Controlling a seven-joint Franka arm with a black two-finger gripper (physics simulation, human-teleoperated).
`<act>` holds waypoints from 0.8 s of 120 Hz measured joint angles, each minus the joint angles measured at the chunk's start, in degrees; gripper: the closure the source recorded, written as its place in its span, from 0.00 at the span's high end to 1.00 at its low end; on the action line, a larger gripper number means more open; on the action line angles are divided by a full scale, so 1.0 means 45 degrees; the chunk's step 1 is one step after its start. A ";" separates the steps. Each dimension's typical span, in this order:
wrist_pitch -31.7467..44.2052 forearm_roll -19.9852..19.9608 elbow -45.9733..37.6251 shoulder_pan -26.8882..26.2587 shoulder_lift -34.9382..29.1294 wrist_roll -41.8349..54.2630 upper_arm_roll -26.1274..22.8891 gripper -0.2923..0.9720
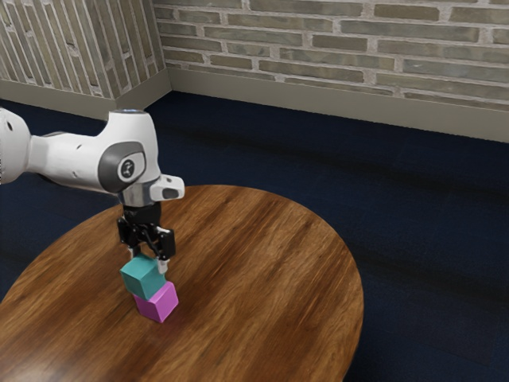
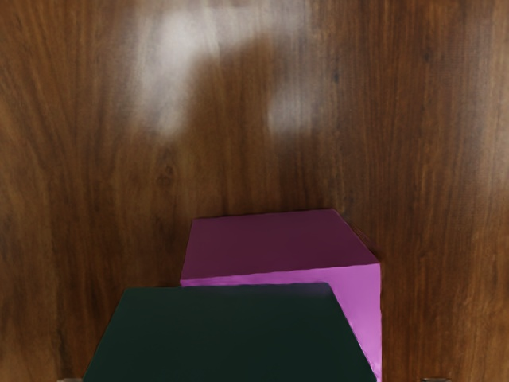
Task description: Pick up the blue block with one arm, and put the blue block on the pink block with one arm
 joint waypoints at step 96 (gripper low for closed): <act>-0.4922 0.1474 0.9298 -0.0959 -0.0141 0.0251 0.0394 0.77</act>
